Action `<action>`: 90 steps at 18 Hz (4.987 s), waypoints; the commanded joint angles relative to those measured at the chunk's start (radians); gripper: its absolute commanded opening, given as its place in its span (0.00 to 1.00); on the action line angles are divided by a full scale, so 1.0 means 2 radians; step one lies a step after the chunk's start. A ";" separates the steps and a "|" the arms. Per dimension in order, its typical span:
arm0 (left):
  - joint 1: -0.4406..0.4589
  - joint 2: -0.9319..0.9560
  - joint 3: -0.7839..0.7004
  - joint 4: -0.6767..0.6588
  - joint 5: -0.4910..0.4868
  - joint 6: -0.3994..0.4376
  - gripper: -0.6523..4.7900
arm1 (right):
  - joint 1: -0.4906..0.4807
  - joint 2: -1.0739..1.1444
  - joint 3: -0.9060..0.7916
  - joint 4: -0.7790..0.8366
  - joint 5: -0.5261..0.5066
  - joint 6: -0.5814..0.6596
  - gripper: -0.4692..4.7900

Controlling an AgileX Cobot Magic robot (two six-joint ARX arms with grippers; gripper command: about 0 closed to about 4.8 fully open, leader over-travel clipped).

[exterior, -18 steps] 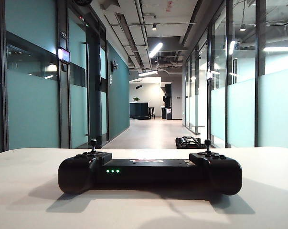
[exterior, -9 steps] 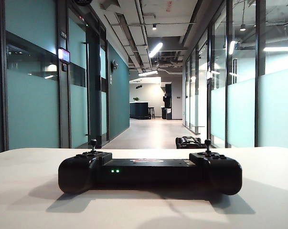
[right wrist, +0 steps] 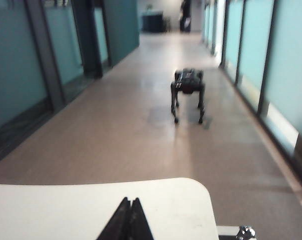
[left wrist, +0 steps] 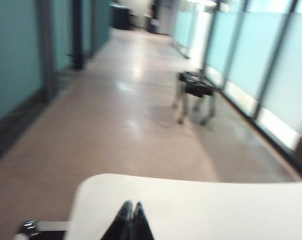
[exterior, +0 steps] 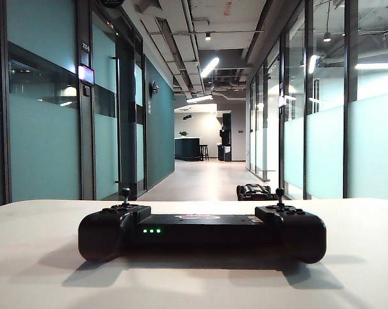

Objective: Push the left joystick on the remote control sitting on the white table forward to make the robot dog walk in a straight line until it approaches the door.

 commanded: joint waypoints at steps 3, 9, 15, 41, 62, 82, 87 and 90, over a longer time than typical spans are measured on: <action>-0.035 0.073 0.056 0.004 0.010 -0.002 0.11 | 0.031 0.067 0.064 -0.007 -0.001 0.000 0.08; -0.101 0.174 0.128 -0.002 0.010 -0.002 0.11 | 0.089 0.189 0.156 -0.073 0.005 0.033 0.08; -0.137 0.270 0.220 -0.105 0.039 -0.009 0.11 | 0.130 0.271 0.206 -0.109 0.001 0.080 0.08; -0.141 0.369 0.281 -0.135 0.133 -0.043 0.11 | 0.277 0.569 0.315 -0.304 -0.042 0.180 0.98; -0.141 0.369 0.281 -0.135 0.132 -0.043 0.11 | 0.283 0.706 0.319 -0.257 -0.053 0.179 0.97; -0.141 0.372 0.281 -0.134 0.132 -0.041 0.11 | 0.318 0.727 0.330 -0.252 0.013 0.221 0.87; -0.141 0.372 0.281 -0.134 0.132 -0.041 0.11 | 0.319 0.731 0.333 -0.256 0.013 0.221 0.57; -0.141 0.372 0.281 -0.134 0.132 -0.041 0.11 | 0.319 0.731 0.333 -0.256 0.013 0.221 0.34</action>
